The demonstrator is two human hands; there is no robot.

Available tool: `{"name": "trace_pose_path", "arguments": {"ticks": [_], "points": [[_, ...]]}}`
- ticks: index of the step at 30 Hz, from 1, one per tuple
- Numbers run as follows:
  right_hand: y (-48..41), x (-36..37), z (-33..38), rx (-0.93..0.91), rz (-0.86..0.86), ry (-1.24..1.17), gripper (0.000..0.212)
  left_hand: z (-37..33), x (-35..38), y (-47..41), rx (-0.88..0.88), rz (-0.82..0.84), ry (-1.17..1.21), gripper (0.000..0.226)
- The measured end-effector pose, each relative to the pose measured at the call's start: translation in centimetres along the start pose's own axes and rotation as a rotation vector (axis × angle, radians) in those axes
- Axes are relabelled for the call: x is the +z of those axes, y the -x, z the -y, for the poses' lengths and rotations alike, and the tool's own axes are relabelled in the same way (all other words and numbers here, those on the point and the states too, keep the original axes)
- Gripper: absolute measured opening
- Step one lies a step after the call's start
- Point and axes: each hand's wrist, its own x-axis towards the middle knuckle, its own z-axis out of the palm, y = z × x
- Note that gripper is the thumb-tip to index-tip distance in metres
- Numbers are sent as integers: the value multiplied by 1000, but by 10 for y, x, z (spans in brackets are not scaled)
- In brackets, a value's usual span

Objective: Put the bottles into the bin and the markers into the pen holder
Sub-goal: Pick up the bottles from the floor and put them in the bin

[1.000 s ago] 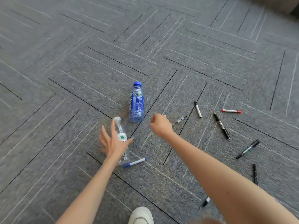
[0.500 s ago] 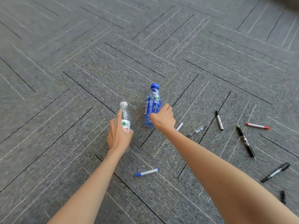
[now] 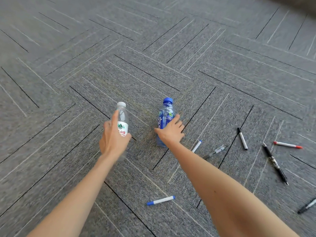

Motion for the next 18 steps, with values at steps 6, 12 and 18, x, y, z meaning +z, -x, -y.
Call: {"name": "trace_pose_path", "arguments": {"ticks": [6,12,18], "points": [[5,-35,-16,-27,-41,-106,86,-33,-2,3,52,23,5,98],[6,-111,-61,-2,-154,-181,77,-120,16,13,134,114,89,96],[29,-202,-130,87,-278,-228,66,-236,39,42,340,237,129,94]]}}
